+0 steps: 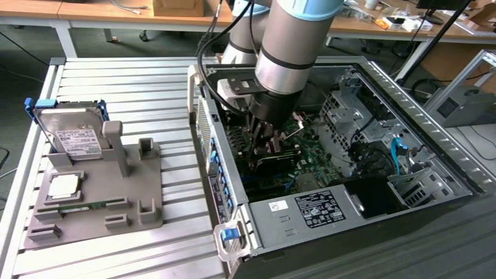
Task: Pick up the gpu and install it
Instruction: 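Press down on the gpu until it lock into place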
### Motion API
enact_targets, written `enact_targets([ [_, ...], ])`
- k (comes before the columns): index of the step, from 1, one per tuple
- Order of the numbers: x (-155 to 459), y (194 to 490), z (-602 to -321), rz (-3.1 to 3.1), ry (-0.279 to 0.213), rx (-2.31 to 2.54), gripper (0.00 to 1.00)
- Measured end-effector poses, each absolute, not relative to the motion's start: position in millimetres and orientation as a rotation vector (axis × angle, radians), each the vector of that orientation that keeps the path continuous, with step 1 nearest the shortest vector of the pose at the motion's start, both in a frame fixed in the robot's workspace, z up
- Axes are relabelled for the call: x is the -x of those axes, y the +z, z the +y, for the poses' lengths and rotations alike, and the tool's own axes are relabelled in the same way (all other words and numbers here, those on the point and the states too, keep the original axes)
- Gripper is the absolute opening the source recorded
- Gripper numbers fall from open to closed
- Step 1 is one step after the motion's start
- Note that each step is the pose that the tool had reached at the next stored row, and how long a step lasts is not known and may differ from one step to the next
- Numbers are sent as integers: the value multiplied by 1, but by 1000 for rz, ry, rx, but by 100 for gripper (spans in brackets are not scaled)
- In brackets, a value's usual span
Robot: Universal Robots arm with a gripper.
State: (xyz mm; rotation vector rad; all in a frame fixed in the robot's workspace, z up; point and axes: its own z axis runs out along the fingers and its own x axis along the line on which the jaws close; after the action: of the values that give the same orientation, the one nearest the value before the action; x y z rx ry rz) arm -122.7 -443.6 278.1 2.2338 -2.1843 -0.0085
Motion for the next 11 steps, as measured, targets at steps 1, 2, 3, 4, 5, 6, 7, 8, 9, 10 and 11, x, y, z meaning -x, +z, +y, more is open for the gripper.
enact_targets([
  [1, 123, 278, -444, -2184, -9, -2234, 11],
  [2, 124, 277, -444, -2184, -8, -2234, 11],
  [3, 124, 276, -444, -2184, -8, -2233, 11],
  [4, 124, 276, -444, -2184, -8, -2233, 11],
  [5, 124, 275, -444, -2184, -8, -2233, 11],
  [6, 125, 274, -444, -2184, -8, -2233, 11],
  [7, 125, 273, -444, -2184, -8, -2234, 11],
  [8, 125, 273, -444, -2184, -8, -2234, 11],
  [9, 125, 272, -444, -2184, -8, -2233, 11],
  [10, 125, 272, -444, -2184, -8, -2234, 11],
  [11, 126, 272, -444, -2184, -9, -2234, 11],
])
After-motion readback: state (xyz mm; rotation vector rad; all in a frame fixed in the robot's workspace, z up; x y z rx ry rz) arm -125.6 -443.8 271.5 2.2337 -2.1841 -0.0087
